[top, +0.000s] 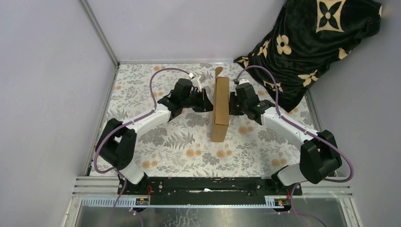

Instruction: Fold the paper box

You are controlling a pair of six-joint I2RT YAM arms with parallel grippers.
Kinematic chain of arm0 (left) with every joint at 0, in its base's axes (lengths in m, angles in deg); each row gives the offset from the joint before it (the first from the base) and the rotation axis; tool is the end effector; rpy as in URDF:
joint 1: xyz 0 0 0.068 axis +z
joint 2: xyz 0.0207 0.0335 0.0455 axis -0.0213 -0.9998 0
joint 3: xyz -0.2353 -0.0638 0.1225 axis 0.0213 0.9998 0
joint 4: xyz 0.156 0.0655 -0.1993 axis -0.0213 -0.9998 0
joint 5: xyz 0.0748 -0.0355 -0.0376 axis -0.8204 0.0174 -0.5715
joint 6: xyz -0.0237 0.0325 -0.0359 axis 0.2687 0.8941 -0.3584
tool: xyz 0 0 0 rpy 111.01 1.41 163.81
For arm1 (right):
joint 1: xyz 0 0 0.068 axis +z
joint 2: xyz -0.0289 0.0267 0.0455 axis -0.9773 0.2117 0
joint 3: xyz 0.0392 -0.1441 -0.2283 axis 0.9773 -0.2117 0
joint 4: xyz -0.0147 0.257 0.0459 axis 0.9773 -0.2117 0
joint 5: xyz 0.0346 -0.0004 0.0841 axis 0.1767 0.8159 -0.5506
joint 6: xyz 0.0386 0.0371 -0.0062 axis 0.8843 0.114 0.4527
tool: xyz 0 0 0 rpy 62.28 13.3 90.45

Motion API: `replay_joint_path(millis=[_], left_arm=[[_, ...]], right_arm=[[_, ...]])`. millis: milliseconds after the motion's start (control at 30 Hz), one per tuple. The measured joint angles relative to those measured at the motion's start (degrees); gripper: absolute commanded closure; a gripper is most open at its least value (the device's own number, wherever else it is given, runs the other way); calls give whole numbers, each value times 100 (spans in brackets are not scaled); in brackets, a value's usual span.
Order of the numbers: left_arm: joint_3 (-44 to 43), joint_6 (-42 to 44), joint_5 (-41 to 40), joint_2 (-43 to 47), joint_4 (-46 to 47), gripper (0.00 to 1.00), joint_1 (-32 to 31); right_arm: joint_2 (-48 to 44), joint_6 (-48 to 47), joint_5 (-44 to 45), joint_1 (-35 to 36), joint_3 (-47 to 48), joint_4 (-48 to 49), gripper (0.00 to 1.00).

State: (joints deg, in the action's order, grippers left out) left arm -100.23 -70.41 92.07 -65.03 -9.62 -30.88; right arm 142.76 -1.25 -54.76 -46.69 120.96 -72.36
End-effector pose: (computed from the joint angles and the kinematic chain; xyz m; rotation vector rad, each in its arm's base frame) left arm 0.3005 -0.2081 0.2514 0.2831 2.2369 -1.1759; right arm 0.2762 0.1647 0.2592 -0.1575 2.2599 0.4554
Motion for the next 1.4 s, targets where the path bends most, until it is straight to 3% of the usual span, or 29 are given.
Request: replay_joint_path(millis=[333,900,1100,1400], left_arm=[[-238,15,-190,-160,-122,84,-109],[-1528,872,-345,-734,-1528,81,28],[-1950,927,168,-1016,-1497,80,186],[-2511,1062,817,-1567,-1513,80,378]], right_arm=[[4,26,304,24,149,-247,69],[-400,540,326,573,-525,0,70],[-398,627,-116,1126,-573,308,70],[-192,662,-173,1370,-516,533,66]])
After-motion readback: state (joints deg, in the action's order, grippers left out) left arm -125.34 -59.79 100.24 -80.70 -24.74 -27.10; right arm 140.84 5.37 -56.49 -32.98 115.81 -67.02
